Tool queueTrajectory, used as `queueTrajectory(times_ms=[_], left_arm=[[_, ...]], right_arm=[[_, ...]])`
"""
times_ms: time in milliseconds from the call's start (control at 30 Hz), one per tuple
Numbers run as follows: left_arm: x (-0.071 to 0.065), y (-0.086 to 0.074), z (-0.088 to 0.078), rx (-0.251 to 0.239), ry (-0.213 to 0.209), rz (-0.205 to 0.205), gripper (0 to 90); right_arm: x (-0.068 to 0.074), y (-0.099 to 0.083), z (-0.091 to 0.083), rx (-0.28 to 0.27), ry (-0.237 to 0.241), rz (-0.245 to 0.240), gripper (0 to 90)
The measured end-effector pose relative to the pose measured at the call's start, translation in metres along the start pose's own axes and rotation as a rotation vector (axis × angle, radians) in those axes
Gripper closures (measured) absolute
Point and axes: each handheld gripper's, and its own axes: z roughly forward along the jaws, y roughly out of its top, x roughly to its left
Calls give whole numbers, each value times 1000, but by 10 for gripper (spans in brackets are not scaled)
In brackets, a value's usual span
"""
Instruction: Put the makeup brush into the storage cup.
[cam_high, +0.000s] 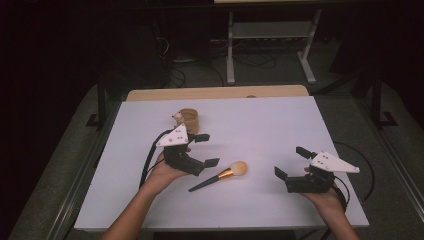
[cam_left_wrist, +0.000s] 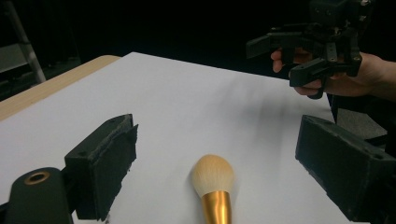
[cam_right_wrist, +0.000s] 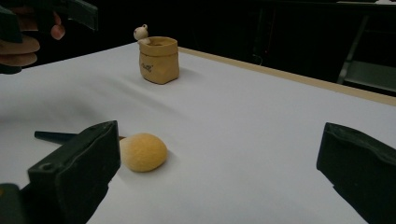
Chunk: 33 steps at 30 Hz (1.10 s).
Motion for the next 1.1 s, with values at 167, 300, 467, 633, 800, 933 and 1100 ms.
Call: queueTrajectory(times_ms=[167, 300, 467, 633, 800, 933, 1100], left_arm=[[1, 3, 5, -1, -8, 1, 119], [1, 5, 9, -6, -18, -2, 121], [2, 6, 15, -2, -26, -3, 121], [3, 8, 18, -1, -32, -1, 121], [3, 10, 21, 3, -37, -3, 121], [4, 11, 26, 4, -46, -2, 121], [4, 14, 31, 9, -48, 4, 121]], right_arm=[[0, 0, 0, 0, 0, -1, 0], [0, 0, 0, -2, -1, 2, 0], [0, 0, 0, 0, 1, 2, 0], [0, 0, 0, -1, 0, 3, 0], [0, 0, 0, 0, 0, 2, 0], [0, 0, 0, -2, -1, 3, 0], [0, 0, 0, -1, -2, 3, 0]])
